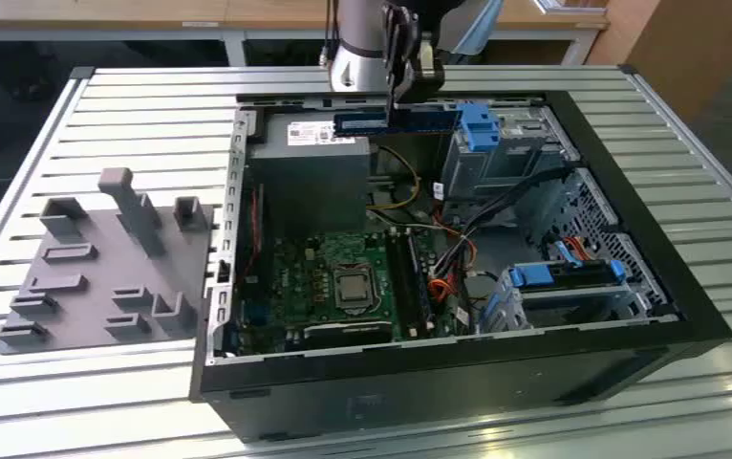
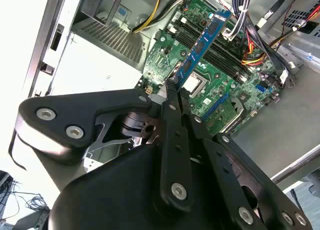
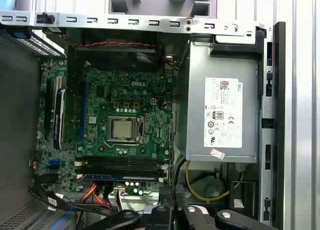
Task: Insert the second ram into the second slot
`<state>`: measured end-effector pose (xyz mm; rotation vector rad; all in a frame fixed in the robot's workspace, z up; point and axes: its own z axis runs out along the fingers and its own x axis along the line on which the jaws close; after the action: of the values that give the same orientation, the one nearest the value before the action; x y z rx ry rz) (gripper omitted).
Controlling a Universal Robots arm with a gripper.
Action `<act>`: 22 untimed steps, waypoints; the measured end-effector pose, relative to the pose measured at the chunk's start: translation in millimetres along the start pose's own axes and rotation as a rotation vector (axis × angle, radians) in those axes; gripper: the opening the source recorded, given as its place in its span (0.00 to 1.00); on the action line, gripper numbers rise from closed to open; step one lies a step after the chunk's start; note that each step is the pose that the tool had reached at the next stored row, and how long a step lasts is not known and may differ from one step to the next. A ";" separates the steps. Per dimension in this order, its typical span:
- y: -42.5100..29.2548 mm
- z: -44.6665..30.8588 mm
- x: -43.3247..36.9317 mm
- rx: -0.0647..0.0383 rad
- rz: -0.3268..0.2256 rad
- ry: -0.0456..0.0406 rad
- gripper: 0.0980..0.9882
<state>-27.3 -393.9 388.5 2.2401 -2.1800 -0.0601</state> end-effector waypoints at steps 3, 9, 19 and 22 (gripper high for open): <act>0.0 0.0 0.0 0.000 0.000 0.0000 0.04; 0.0 0.0 0.0 0.000 0.000 0.0001 0.04; 0.3 0.1 9.5 0.000 0.017 -0.0001 0.04; 0.3 0.7 9.6 0.001 0.068 0.0001 0.04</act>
<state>-27.4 -403.4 387.6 2.1637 -2.2550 -0.0579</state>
